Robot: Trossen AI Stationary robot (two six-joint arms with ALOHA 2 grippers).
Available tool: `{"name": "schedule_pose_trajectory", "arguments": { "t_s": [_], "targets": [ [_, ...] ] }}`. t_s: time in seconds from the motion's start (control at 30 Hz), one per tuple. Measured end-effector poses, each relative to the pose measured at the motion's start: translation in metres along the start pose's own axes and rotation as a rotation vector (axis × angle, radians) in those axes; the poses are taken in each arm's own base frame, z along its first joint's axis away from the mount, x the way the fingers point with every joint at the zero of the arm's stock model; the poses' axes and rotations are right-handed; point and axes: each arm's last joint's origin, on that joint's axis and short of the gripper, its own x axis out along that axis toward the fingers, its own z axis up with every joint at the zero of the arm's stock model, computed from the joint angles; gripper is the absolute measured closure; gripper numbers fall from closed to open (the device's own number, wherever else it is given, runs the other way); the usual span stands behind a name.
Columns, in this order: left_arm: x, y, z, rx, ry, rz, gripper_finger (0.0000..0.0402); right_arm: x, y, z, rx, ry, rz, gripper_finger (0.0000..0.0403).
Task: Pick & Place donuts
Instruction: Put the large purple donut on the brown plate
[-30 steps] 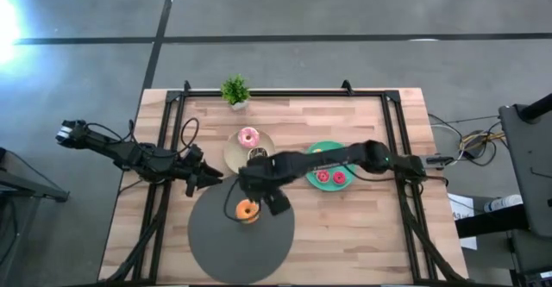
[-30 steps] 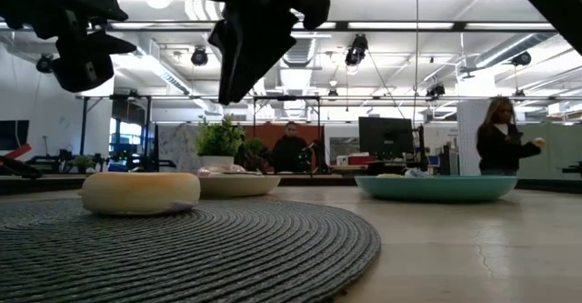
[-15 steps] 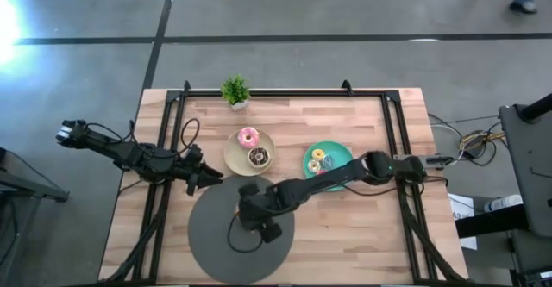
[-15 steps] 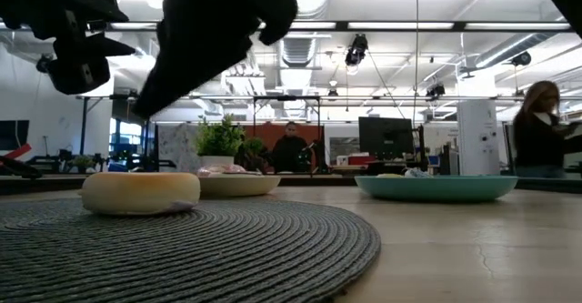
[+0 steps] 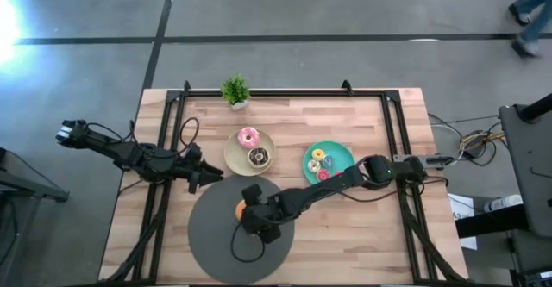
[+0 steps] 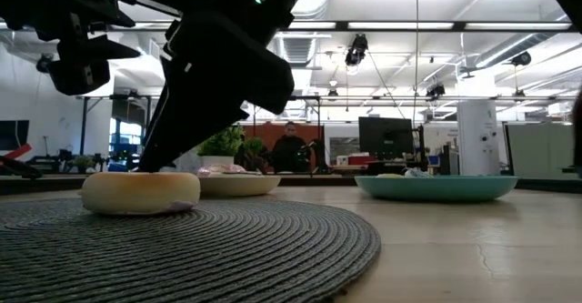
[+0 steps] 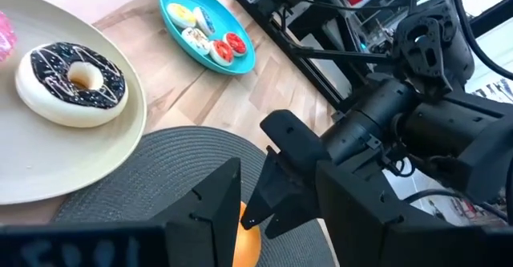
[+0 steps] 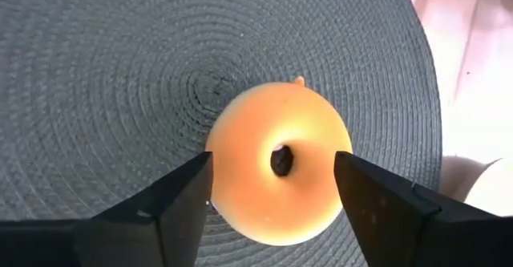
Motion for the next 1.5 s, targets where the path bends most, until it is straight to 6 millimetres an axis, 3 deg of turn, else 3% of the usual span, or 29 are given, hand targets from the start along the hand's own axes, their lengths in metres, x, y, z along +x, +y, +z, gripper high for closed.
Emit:
{"name": "schedule_pose_trajectory", "arguments": {
  "t_s": [0.2, 0.5, 0.73, 1.23, 1.37, 1.5],
  "targets": [
    [0.001, 0.000, 0.000, 0.008, -0.006, 0.014, 0.0265, 0.003, 0.004, -0.002, 0.053, -0.003, 0.027, 0.0146],
    [0.003, 0.001, -0.001, 0.013, 0.003, 0.026, 0.0265, 0.016, 0.007, -0.011, 0.033, -0.063, 0.044, 0.0173],
    [0.004, 0.001, -0.002, 0.014, 0.005, 0.028, 0.0265, 0.017, 0.003, -0.012, 0.113, -0.049, 0.045, 0.0195],
    [0.004, 0.001, -0.002, 0.016, 0.005, 0.029, 0.0265, 0.019, -0.017, -0.016, 0.417, -0.040, 0.124, 0.0356],
    [0.002, -0.001, 0.000, 0.013, 0.004, 0.018, 0.0265, 0.003, -0.040, -0.008, 0.643, -0.078, 0.106, 0.0387],
    [-0.009, -0.018, 0.015, 0.067, -0.029, -0.078, 0.0265, -0.036, -0.067, 0.005, 0.825, -0.201, 0.109, 0.0391]
  ]
}}
